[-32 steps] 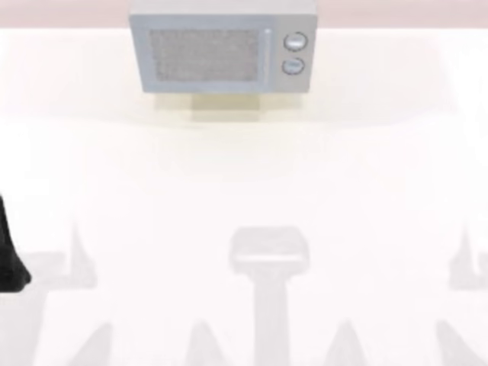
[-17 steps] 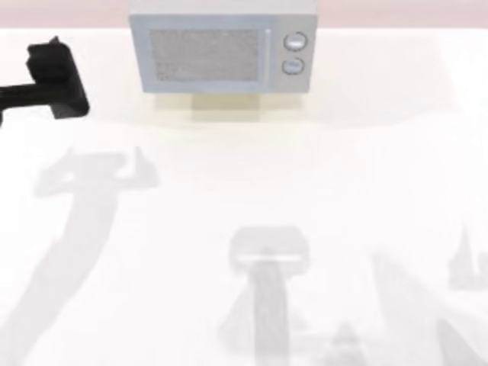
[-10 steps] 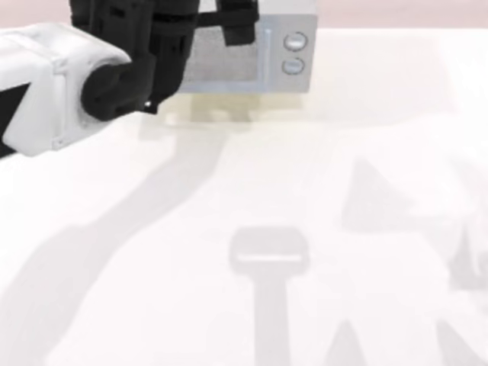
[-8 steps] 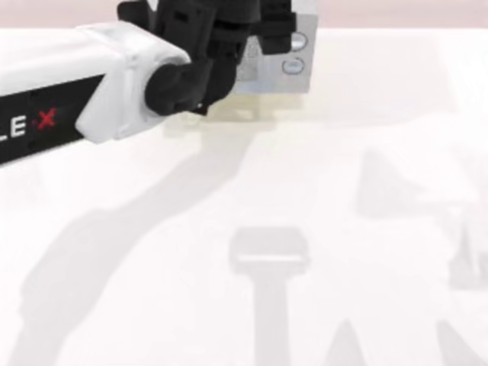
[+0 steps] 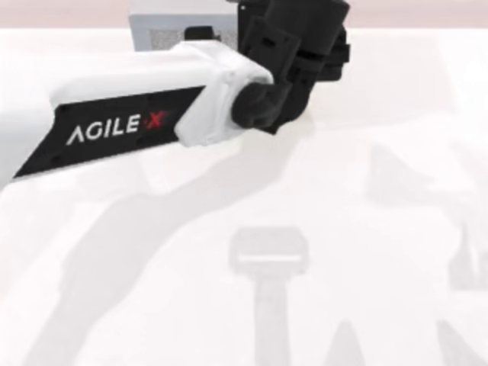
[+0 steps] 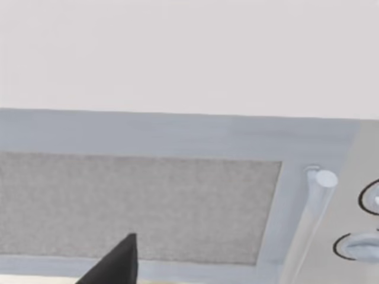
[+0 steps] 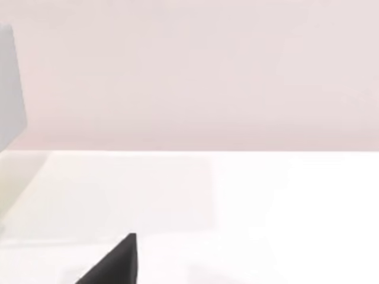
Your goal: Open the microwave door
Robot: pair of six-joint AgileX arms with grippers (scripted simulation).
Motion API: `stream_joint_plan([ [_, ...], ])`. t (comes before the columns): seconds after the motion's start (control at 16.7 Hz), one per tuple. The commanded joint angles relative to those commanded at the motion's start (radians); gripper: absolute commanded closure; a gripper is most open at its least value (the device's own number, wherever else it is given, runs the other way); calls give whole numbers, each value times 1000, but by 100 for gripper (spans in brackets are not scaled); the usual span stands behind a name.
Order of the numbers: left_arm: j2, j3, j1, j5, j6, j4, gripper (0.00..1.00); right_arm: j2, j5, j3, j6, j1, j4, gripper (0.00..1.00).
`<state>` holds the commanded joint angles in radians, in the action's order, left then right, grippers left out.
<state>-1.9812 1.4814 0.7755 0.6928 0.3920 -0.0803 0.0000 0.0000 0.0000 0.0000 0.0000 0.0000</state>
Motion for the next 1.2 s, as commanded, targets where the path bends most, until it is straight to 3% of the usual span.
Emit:
stream_joint_plan([
  [0.3, -15, 13, -11, -9, -7, 6, 0, 0, 0, 0, 0, 0, 0, 0],
  [0.72, -225, 204, -99, -87, -67, 60, 0, 0, 0, 0, 0, 0, 0, 0],
  [0.96, -236, 215, -105, -93, -71, 63, 0, 0, 0, 0, 0, 0, 0, 0],
  [1.2, -236, 215, -105, -93, -71, 63, 30, 0, 0, 0, 0, 0, 0, 0],
])
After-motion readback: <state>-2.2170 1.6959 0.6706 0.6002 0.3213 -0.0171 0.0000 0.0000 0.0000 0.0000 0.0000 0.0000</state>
